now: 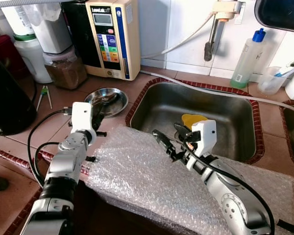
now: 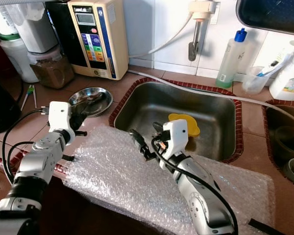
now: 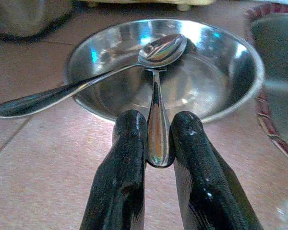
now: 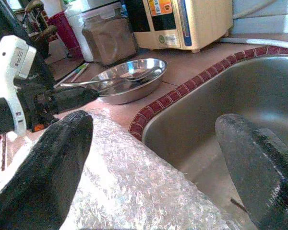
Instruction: Kitchen organization
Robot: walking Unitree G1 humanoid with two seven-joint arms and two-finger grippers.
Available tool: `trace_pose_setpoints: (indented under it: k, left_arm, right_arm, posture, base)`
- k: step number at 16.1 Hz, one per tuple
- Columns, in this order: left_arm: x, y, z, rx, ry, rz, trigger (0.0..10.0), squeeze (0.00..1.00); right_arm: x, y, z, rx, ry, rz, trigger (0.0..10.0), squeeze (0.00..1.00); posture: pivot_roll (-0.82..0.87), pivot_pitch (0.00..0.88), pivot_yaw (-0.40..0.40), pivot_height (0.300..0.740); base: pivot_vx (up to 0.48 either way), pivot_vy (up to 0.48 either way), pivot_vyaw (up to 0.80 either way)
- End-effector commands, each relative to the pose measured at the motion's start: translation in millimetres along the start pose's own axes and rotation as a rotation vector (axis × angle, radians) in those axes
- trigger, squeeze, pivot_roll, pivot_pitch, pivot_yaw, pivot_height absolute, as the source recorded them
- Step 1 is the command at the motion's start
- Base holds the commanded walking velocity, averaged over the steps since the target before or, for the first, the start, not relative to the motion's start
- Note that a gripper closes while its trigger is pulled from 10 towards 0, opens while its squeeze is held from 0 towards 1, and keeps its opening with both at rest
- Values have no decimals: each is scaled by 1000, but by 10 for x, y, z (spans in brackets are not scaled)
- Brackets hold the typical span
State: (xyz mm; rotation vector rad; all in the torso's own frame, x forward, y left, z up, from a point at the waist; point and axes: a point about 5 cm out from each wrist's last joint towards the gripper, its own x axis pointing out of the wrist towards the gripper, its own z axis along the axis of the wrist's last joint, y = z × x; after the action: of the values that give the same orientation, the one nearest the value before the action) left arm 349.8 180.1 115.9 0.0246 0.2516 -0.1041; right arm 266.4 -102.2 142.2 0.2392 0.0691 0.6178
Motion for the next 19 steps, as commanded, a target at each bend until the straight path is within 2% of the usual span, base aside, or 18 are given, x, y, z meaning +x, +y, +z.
trace_pose_setpoints:
  k: [1,4,6,13,16,19]
  left_arm:
    - [-22,-49,10,10,9,-29,0,0]
    - [-73,-135,51,33,-7,-95,0,0]
    - [-77,-128,73,49,-11,-99,0,0]
    - [-129,-88,497,176,-173,-73,0,0]
    - [-152,-139,492,191,-185,-74,0,0]
    - [-193,-285,457,170,-256,-134,0,0]
  right_arm:
    - [18,26,44,13,-10,31,10000,0]
    - [8,37,74,24,-22,53,10000,0]
    - [12,21,84,19,-23,51,10000,0]
    - [19,-12,88,13,-23,42,10000,0]
    - [18,-24,84,12,-21,39,10000,0]
    - [33,-65,115,9,-43,4,10000,0]
  posture:
    - [-137,0,66,740]
    - [-136,0,65,740]
    - [-136,0,62,740]
    - [-134,0,61,740]
    - [-135,0,62,740]
    - [-134,0,60,740]
  base:
    - [0,0,0]
    - [0,0,0]
    - [0,0,0]
    - [0,0,0]
    - [0,0,0]
    - [0,0,0]
